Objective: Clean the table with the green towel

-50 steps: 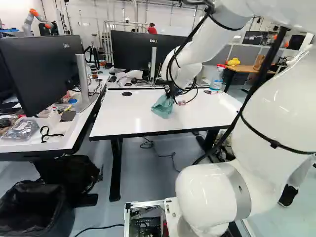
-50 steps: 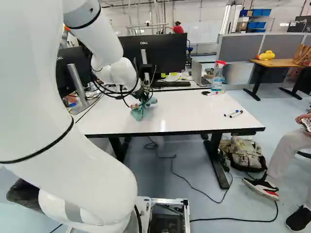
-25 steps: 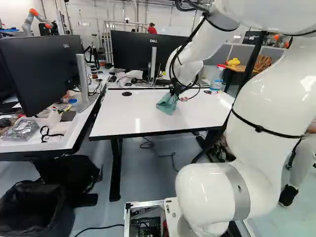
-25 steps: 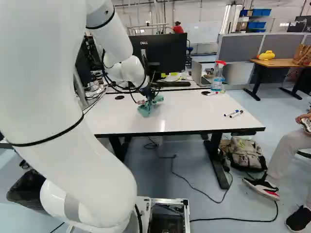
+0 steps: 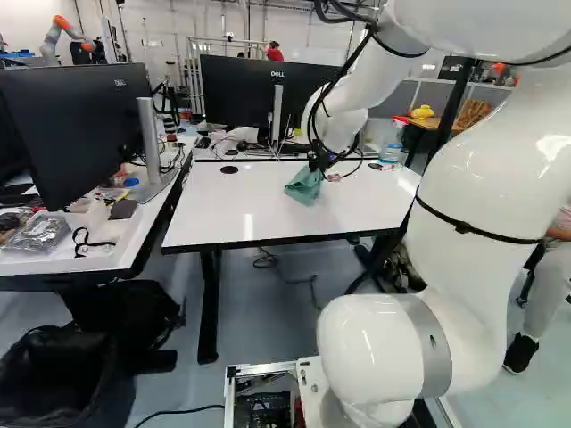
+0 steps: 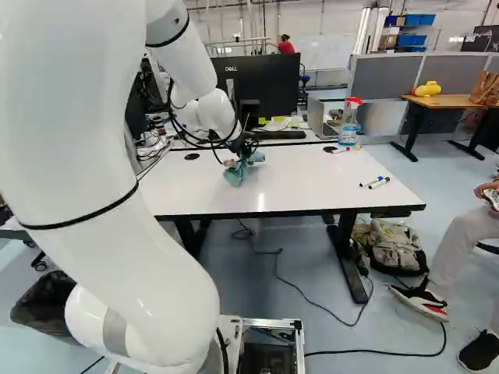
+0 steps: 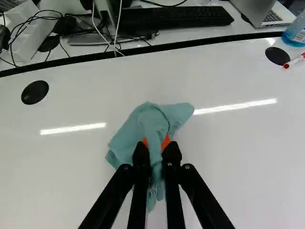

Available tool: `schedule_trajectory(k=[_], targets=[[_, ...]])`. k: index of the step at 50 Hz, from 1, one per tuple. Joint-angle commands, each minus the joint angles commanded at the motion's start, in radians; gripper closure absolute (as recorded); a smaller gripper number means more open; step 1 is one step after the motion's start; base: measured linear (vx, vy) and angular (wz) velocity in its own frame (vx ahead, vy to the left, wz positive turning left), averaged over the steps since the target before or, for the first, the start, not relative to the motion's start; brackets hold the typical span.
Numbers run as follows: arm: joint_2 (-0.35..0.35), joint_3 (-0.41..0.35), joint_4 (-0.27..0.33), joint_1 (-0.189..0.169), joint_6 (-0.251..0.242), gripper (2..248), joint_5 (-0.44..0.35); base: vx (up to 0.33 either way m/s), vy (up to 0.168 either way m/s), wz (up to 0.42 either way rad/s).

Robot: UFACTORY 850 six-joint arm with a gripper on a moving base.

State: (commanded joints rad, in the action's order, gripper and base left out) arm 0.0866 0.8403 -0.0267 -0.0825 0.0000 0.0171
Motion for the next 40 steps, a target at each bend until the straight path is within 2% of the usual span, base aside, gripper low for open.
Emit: schedule_trajectory(k=[23,40], targets=[[-0.081,-0.085,0.000,0.005,0.000,212,0.000,0.000,0.000,0.000],[-0.083,-0.087,0.000,0.005,0.000,212,0.000,0.000,0.000,0.000]])
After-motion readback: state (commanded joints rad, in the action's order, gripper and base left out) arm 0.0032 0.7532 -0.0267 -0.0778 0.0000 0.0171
